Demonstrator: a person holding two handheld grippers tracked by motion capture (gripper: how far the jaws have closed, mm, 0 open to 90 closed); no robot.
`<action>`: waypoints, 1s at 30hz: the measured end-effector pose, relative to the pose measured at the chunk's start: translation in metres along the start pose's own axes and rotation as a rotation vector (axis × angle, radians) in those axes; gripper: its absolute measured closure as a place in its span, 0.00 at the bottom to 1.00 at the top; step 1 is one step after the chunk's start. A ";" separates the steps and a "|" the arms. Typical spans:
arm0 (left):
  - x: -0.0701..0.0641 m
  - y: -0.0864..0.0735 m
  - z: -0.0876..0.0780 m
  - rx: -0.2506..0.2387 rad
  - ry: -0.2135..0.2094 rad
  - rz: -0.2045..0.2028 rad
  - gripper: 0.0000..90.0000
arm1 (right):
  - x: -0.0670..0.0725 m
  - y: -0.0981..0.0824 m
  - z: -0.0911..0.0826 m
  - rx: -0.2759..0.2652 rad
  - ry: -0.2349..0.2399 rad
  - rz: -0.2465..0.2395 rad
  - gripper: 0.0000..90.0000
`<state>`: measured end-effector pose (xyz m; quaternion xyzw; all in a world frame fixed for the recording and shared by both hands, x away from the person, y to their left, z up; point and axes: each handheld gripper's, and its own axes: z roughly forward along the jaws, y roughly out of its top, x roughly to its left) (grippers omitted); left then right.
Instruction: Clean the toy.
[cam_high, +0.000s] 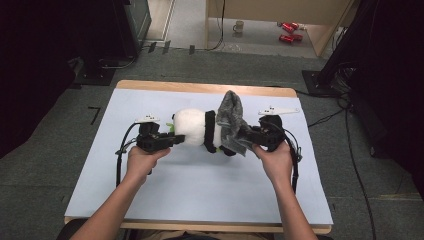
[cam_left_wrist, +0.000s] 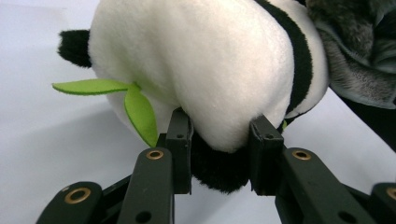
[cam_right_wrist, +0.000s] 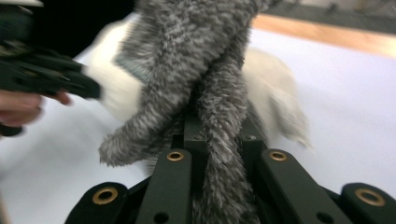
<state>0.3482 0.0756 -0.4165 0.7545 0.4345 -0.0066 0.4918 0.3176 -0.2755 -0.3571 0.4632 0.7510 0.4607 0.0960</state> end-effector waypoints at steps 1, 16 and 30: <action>-0.002 0.000 -0.002 -0.001 -0.004 -0.007 0.75 | 0.006 0.003 0.000 -0.004 0.016 -0.010 0.89; 0.000 -0.008 0.005 -0.015 0.033 0.079 0.62 | 0.030 0.016 0.061 0.095 0.020 -0.093 0.89; 0.016 -0.012 -0.004 -0.115 0.014 0.286 0.33 | 0.020 0.025 0.073 0.105 -0.010 -0.088 0.89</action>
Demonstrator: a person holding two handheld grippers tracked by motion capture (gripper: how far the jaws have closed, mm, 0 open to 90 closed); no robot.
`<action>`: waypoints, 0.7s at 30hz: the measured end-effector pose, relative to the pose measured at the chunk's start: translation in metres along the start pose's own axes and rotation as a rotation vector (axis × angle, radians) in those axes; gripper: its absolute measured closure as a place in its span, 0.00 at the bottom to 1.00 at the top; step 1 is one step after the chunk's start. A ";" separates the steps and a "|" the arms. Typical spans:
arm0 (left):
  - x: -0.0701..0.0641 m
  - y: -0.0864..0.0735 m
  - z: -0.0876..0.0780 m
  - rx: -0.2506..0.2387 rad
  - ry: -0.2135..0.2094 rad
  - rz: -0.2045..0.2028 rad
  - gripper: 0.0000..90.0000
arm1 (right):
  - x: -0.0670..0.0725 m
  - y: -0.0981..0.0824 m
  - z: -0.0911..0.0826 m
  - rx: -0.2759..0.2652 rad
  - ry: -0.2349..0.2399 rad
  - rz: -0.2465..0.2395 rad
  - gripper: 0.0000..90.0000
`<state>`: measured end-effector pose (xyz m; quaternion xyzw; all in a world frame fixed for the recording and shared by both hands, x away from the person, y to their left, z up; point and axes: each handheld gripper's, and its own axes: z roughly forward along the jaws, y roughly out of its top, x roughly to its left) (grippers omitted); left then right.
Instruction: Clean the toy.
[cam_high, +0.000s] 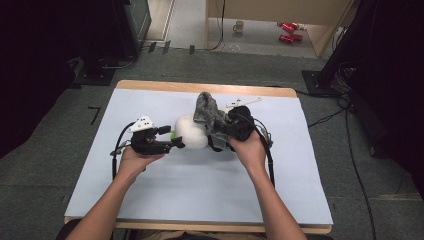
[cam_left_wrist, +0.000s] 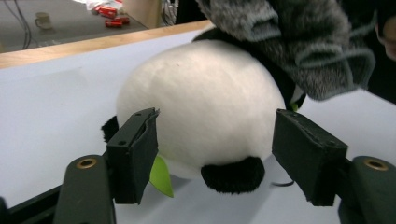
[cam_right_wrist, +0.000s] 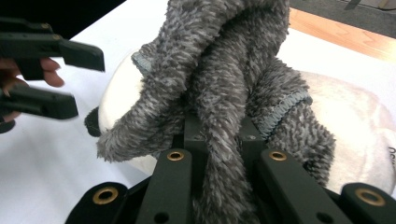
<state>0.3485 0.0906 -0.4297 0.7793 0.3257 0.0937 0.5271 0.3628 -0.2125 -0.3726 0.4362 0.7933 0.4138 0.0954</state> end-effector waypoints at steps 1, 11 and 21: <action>0.000 -0.001 0.002 0.003 -0.003 0.015 0.33 | 0.000 0.001 0.001 -0.001 0.001 -0.004 0.89; 0.005 -0.011 0.027 0.034 0.010 0.048 0.29 | -0.003 0.017 0.016 -0.001 0.018 0.015 0.89; 0.002 -0.020 0.043 0.002 0.125 0.150 0.34 | -0.002 0.027 0.022 -0.014 0.044 0.054 0.89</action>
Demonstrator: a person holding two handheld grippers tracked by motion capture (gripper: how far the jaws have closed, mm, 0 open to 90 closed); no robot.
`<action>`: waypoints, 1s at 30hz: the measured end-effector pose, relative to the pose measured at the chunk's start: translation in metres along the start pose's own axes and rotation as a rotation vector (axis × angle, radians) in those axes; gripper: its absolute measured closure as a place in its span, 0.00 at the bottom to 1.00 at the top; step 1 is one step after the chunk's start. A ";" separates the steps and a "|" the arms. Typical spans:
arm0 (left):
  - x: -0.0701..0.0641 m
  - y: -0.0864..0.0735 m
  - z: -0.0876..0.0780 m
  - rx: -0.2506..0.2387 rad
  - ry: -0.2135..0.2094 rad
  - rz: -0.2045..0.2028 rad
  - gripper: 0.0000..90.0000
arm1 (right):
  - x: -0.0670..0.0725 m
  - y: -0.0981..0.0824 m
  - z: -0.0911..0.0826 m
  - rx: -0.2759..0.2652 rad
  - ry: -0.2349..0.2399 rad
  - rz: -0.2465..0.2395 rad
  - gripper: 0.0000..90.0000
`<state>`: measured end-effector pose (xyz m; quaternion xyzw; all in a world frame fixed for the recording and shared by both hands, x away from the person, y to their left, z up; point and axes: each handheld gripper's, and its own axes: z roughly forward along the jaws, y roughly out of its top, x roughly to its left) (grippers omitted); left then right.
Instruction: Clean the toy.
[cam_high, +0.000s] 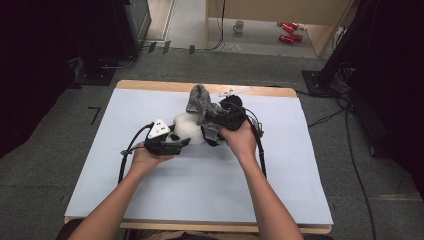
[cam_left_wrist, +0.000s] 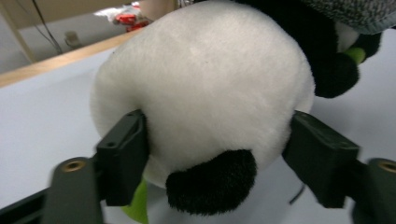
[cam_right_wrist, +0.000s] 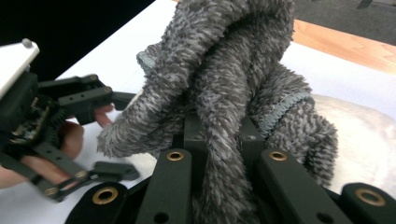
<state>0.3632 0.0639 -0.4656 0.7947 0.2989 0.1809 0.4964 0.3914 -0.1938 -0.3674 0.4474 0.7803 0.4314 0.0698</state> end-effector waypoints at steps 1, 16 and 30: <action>0.000 0.000 -0.001 0.000 0.007 -0.004 0.40 | 0.001 0.001 -0.001 -0.002 0.011 0.005 0.89; 0.005 0.030 -0.027 0.048 -0.153 -0.256 0.71 | 0.057 0.007 0.004 0.013 0.130 -0.055 0.89; 0.003 0.024 -0.019 0.112 -0.143 -0.254 0.71 | 0.023 -0.012 0.006 0.080 0.034 -0.043 0.89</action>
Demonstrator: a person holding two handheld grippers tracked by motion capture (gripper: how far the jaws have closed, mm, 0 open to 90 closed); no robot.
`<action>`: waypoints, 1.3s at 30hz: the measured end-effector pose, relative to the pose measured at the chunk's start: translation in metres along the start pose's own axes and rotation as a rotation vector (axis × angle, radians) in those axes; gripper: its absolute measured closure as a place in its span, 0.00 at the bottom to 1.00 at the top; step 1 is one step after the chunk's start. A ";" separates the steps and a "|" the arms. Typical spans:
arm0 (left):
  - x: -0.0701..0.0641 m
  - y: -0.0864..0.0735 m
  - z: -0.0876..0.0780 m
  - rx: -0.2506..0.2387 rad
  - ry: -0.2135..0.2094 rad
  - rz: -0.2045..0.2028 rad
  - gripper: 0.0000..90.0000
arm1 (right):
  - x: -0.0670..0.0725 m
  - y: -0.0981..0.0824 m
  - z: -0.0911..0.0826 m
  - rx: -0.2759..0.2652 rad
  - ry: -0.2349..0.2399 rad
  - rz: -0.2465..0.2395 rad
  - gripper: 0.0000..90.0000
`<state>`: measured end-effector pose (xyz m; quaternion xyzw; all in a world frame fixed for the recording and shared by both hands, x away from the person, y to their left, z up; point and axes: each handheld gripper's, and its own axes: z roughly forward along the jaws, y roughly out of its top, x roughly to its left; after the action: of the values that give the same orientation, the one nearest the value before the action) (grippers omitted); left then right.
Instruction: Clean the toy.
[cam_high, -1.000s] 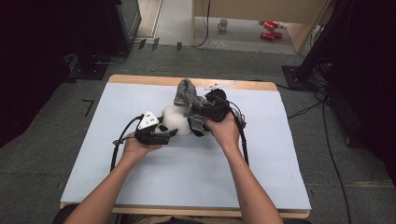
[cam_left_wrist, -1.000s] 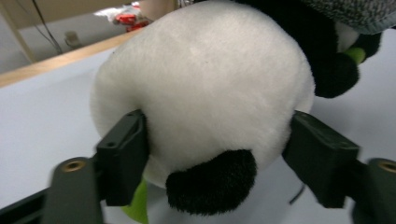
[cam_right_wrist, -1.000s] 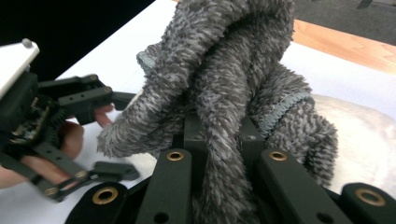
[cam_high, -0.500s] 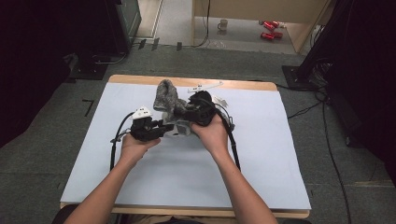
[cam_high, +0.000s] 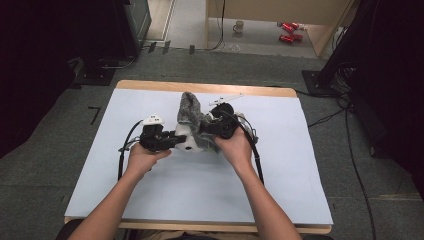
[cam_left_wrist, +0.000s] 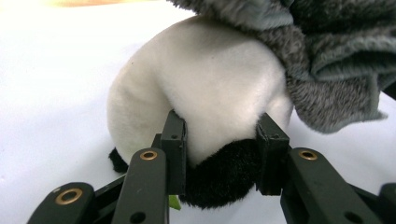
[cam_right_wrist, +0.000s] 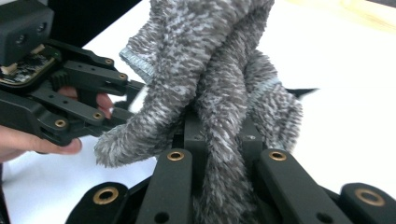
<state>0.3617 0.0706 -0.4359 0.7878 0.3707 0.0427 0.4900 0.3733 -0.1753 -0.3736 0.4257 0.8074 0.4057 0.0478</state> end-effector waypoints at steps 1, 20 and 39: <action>0.000 0.000 0.000 0.000 0.002 0.004 0.71 | -0.001 0.000 -0.003 0.001 -0.008 -0.004 0.89; 0.005 0.000 -0.001 0.009 -0.012 -0.013 0.70 | -0.056 -0.012 -0.066 -0.075 -0.147 0.107 0.89; 0.007 0.000 -0.001 -0.007 -0.009 -0.042 0.68 | -0.040 0.003 -0.098 -0.220 -0.039 0.118 0.90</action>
<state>0.3663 0.0762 -0.4378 0.7784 0.3849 0.0301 0.4951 0.3592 -0.2636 -0.3164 0.4723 0.7305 0.4857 0.0861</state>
